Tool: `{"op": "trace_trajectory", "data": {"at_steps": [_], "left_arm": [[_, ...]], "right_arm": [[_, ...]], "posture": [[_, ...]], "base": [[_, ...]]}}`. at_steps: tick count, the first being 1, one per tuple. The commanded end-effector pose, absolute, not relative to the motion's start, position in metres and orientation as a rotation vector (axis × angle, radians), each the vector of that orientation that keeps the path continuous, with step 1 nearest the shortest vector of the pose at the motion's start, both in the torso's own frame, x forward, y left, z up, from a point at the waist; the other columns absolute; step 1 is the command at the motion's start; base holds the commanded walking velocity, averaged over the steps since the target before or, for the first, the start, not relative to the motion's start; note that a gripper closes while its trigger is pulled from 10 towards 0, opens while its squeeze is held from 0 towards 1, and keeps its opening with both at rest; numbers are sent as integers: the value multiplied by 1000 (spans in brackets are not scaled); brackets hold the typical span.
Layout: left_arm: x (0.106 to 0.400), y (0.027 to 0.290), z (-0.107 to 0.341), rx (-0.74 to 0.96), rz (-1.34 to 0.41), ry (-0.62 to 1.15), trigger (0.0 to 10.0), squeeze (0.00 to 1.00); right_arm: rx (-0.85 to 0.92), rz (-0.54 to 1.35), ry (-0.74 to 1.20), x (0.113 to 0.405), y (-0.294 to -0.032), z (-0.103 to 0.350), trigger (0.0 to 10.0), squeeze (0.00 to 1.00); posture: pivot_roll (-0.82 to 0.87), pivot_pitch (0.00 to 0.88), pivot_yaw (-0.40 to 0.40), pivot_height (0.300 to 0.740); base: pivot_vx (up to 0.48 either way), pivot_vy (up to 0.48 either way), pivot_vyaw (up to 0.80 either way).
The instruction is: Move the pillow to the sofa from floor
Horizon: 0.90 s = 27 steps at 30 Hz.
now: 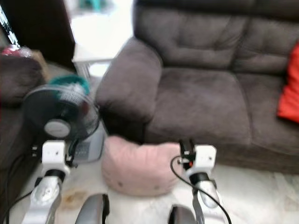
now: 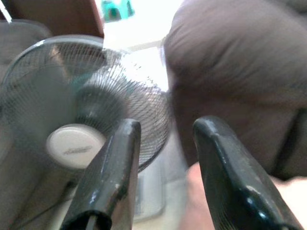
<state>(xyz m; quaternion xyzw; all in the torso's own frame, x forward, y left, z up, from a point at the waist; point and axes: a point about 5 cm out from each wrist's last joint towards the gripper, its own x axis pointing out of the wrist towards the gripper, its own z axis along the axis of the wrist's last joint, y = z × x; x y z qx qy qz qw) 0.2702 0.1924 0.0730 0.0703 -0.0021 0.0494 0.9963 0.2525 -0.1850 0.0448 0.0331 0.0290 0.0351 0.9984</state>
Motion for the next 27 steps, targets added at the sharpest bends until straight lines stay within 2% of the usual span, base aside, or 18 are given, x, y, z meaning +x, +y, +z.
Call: {"op": "trace_trajectory", "data": {"at_steps": [1, 27], "left_arm": [[267, 194, 68, 146, 94, 24, 10000, 0], [266, 192, 63, 140, 69, 43, 10000, 0]], "right_arm": [[64, 65, 56, 253, -185, 45, 10000, 0], [87, 56, 58, 253, -185, 45, 10000, 0]], "posture": [[87, 50, -17, 563], [87, 51, -19, 563]], "base": [[270, 0, 0], [272, 0, 34]]}}
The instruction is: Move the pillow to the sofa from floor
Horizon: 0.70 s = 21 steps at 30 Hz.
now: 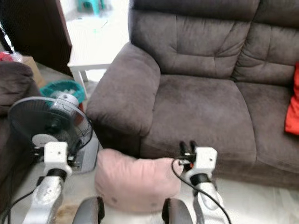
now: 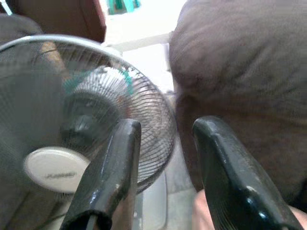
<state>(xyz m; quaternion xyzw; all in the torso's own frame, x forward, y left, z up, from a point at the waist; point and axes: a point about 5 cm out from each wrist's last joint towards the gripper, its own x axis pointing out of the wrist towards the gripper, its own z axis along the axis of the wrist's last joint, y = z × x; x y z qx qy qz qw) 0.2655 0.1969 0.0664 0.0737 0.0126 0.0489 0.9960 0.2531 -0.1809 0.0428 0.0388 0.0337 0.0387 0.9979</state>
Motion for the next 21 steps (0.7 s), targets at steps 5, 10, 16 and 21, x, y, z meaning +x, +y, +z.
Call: {"op": "trace_trajectory", "data": {"at_steps": [5, 10, 16, 21], "left_arm": [[265, 191, 61, 149, 42, 55, 10000, 0], [264, 190, 60, 144, 29, 46, 10000, 0], [263, 189, 56, 144, 21, 55, 10000, 0], [259, 191, 51, 151, 25, 72, 10000, 0]], "right_arm": [[85, 55, 57, 253, -185, 45, 10000, 0], [86, 54, 54, 254, -185, 45, 10000, 0], [87, 53, 50, 254, -186, 46, 10000, 0], [86, 53, 48, 254, -186, 46, 10000, 0]], "posture": [[86, 52, -20, 563], [86, 51, -20, 563], [85, 51, -21, 563], [84, 50, -21, 563]], "base": [[275, 0, 0], [164, 0, 0], [0, 0, 0], [0, 0, 0]]}}
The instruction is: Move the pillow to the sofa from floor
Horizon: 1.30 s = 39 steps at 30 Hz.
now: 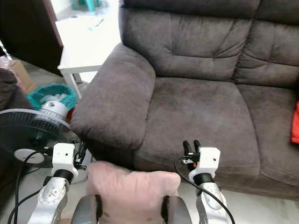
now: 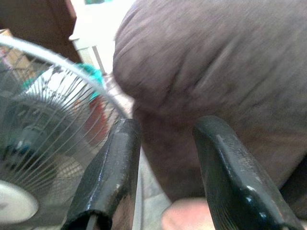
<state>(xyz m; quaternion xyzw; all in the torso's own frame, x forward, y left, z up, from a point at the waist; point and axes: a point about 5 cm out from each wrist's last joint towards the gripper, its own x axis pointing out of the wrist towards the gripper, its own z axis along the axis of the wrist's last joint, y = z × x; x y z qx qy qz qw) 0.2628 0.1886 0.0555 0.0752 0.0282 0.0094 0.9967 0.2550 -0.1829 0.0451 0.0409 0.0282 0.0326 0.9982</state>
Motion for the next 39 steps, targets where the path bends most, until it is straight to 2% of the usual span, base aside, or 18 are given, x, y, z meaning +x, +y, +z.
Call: {"op": "trace_trajectory", "data": {"at_steps": [1, 8, 13, 19, 25, 39], "left_arm": [[259, 191, 51, 152, 25, 73, 10000, 0], [258, 191, 48, 151, 18, 83, 10000, 0], [258, 190, 46, 145, 6, 97, 10000, 0], [258, 188, 40, 127, -10, 128, 10000, 0], [260, 190, 37, 119, -8, 146, 10000, 0], [283, 226, 22, 35, 105, 305, 10000, 0]], "right_arm": [[86, 53, 49, 254, -186, 46, 10000, 0], [84, 55, 74, 255, -185, 44, 10000, 0], [81, 53, 82, 256, -186, 43, 10000, 0], [69, 56, 85, 255, -188, 44, 10000, 0], [56, 55, 70, 254, -190, 46, 10000, 0], [14, 76, 50, 253, -205, 58, 10000, 0]], "posture": [[84, 50, -21, 563], [83, 51, -23, 563], [82, 52, -23, 544], [72, 55, -28, 494], [67, 59, -37, 469], [25, 82, -94, 469]], "base": [[0, 0, 0], [0, 0, 0], [0, 0, 0], [0, 0, 0], [0, 0, 0], [0, 0, 0]]}}
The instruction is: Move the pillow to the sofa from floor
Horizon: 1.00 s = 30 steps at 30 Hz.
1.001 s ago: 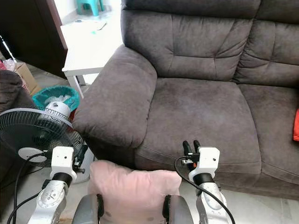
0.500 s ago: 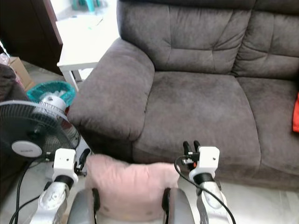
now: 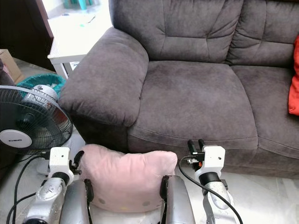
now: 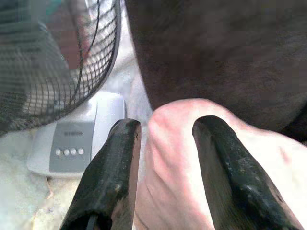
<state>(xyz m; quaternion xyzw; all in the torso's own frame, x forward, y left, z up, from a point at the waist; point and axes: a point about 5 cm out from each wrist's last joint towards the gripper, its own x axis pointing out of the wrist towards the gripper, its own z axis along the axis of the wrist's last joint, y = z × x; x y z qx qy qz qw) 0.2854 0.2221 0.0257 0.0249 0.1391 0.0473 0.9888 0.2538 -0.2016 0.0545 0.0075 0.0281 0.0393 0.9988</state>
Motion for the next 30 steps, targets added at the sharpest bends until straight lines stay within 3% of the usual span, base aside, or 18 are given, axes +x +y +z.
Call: {"op": "trace_trajectory", "data": {"at_steps": [1, 15, 23, 24, 25, 26, 30], "left_arm": [[285, 230, 21, 16, 116, 324, 10000, 1000], [302, 234, 26, -23, 69, 367, 10000, 1000], [305, 251, 30, -2, 189, 383, 10000, 1000], [305, 253, 30, -6, 207, 384, 10000, 169], [305, 254, 31, -10, 220, 386, 10000, 169], [306, 255, 31, -12, 228, 386, 10000, 0], [306, 256, 32, -17, 234, 388, 10000, 0]], "right_arm": [[10, 80, 51, 253, -206, 59, 10000, 0], [-46, 103, 72, 253, -223, 70, 10000, 0], [-86, 120, 86, 246, -236, 76, 10000, 0], [-89, 119, 87, 246, -238, 77, 10000, 0], [-91, 118, 88, 246, -239, 78, 10000, 0], [-93, 118, 89, 246, -240, 78, 10000, 0], [-99, 126, 91, 248, -240, 81, 10000, 0]], "posture": [[19, 90, -106, 469], [-24, 131, -181, 469], [-59, 142, -214, 469], [-62, 143, -218, 469], [-62, 143, -218, 469], [-62, 143, -221, 469], [-71, 141, -234, 469]], "base": [[0, 0, 0], [0, 0, 0], [0, 0, 0], [0, 0, 0], [0, 0, 0], [0, 0, 0], [0, 0, 0]]}}
